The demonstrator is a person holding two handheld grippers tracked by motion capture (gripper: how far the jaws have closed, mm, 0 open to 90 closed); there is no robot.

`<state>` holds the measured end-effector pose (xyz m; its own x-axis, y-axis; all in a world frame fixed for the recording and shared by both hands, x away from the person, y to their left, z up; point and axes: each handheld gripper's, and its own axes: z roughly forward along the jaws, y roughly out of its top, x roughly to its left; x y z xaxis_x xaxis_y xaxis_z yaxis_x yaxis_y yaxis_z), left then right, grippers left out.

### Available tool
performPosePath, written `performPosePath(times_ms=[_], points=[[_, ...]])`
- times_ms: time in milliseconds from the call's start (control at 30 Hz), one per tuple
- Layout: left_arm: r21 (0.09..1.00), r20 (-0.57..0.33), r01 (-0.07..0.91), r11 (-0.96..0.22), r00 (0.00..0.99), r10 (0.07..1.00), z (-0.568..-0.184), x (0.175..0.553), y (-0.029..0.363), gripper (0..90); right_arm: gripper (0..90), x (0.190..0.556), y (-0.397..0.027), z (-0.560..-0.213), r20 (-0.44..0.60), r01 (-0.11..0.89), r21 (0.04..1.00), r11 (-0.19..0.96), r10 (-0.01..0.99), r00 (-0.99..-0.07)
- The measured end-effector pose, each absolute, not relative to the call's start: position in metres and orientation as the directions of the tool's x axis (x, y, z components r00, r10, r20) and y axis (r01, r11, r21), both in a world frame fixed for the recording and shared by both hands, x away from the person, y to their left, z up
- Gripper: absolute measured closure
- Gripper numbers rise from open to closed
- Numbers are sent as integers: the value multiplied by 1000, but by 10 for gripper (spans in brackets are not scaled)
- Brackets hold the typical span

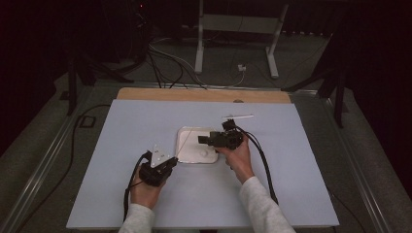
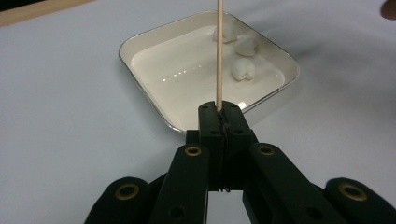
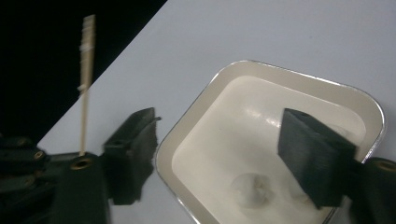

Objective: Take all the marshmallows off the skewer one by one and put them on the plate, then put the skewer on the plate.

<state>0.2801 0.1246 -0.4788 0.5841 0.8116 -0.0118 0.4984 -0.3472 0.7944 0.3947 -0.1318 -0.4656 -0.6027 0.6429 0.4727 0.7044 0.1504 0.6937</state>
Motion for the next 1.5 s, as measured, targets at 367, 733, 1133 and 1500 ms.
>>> performPosePath(times_ms=[367,733,1133,1500], points=[[800,-42,521,-298,545,838,-471,293,116,900,25,370,-136,-447,393,612,776,156,639,-661],[790,-61,549,-272,512,857,-471,315,100,900,15,354,-160,-452,326,571,807,150,692,-644],[748,-78,609,-261,472,878,-484,340,87,899,15,337,-188,-450,295,534,836,126,718,-631],[682,-94,684,-258,432,897,-502,355,72,896,16,323,-205,-447,286,513,851,108,723,-628]])
